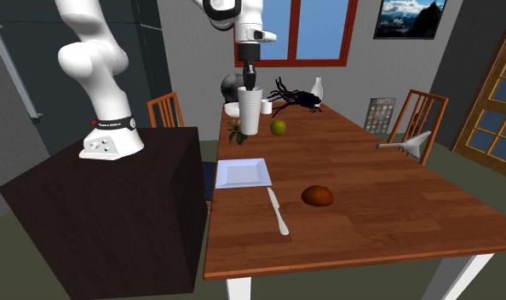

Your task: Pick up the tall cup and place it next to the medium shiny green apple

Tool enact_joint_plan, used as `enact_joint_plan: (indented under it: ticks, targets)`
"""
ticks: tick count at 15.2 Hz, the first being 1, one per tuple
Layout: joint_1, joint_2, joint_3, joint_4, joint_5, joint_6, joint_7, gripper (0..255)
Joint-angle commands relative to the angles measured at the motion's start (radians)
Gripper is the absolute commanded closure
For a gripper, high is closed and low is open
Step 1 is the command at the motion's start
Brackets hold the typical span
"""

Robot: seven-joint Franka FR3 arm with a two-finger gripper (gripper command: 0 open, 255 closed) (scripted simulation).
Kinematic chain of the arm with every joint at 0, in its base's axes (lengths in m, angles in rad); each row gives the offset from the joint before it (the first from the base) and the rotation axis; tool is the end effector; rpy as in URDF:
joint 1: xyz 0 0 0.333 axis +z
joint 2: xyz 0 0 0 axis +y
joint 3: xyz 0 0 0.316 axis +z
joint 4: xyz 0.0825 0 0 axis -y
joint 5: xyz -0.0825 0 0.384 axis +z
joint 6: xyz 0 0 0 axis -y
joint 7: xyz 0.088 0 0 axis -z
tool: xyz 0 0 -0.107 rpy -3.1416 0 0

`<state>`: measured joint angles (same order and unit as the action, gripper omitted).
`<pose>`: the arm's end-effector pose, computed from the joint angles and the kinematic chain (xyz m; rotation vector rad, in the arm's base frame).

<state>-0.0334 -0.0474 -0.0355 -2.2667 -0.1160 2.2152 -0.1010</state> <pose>0.5095 -0.0390 0.3792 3.0473 0.1556 -0.0180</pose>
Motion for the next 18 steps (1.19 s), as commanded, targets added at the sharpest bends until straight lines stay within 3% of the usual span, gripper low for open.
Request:
enact_joint_plan:
  ticks: [1, 10, 18]
  targets:
    - [0.024, 0.008, 0.026, 0.01, 0.002, -0.006, 0.05, 255]
    - [0.133, 0.093, 0.137, 0.12, 0.005, -0.051, 0.265, 255]
    - [0.233, 0.226, 0.214, 0.297, -0.016, -0.113, 0.446, 255]
